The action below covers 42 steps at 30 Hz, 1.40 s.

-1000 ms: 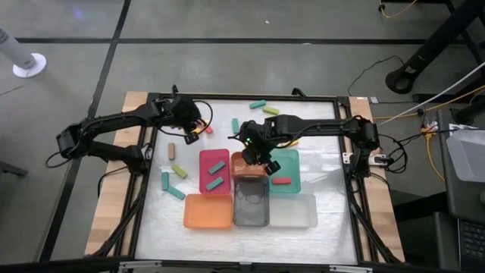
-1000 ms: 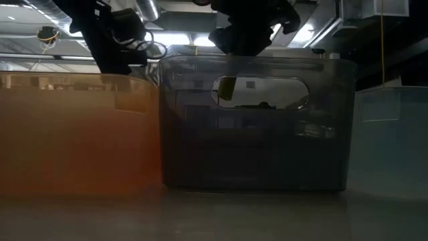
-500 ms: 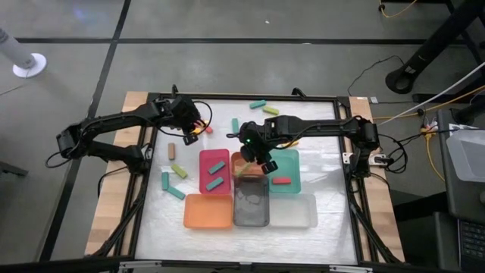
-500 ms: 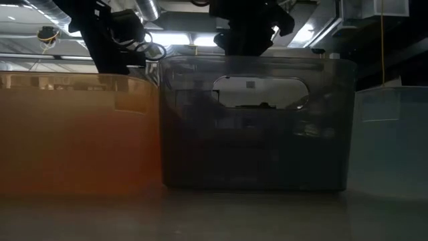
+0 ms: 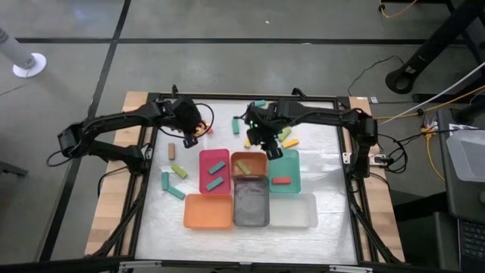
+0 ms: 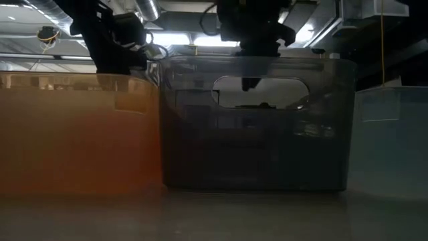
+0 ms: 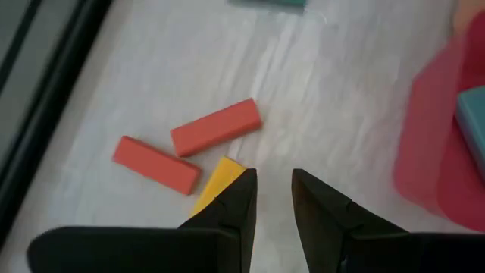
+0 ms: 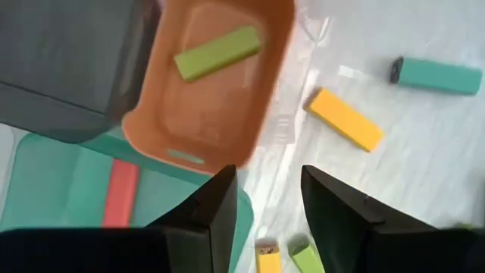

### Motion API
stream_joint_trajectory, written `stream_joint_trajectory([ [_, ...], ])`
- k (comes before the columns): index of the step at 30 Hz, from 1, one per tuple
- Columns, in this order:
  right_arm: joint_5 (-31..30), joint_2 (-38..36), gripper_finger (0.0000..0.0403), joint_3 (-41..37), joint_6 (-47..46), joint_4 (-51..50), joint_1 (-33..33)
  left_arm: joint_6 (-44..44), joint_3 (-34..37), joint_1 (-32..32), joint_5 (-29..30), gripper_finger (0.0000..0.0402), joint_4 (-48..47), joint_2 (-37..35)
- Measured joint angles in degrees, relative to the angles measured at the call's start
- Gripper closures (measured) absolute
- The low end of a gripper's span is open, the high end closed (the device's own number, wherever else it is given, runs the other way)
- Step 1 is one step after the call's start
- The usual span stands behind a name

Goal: Sort blocks
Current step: Put the yellow block into the bottom orange bin

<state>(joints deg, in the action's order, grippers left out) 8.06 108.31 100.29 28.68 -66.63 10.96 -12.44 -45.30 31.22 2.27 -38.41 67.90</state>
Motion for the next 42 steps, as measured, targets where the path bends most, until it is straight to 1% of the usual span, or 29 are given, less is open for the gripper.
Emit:
stream_joint_trajectory([
  [4,0.8,0.0,0.0256,0.0,0.03,-0.5,2.75,-2.33,0.0,0.02,-0.03,0.0327,0.04,3.54],
  [11,1.02,0.0,0.0256,0.0,0.05,-2.4,7.31,-11.41,0.0,0.0,0.21,0.0327,0.25,11.8],
  [14,1.02,0.0,0.0256,0.0,0.05,-2.3,8.89,-14.91,0.0,0.0,2.61,0.0327,1.19,14.86],
  [17,1.02,0.0,0.0256,0.0,0.05,-2.26,10.04,-16.64,0.0,0.19,5.63,0.0327,2.97,17.37],
  [20,1.05,0.0,0.0256,0.0,0.07,-2.09,10.57,-18.18,0.0,1.03,6.09,0.0327,4.7,19.43],
  [26,1.04,0.0,0.0256,0.0,0.11,-2.02,10.45,-17.78,-0.13,2.83,6.29,0.0327,6.97,20.59],
  [35,1.04,0.0,0.0256,0.0,0.29,-0.08,10.45,-17.86,-0.61,2.54,6.5,0.0327,6.05,20.35],
  [38,1.36,0.0,0.0256,0.0,0.31,0.43,10.45,-18.91,-0.74,2.58,7.64,0.0327,6.35,20.35],
  [42,1.63,-0.01,0.0256,0.0,0.31,0.52,10.45,-18.27,-0.76,2.6,7.86,0.0326,6.14,20.35],
])
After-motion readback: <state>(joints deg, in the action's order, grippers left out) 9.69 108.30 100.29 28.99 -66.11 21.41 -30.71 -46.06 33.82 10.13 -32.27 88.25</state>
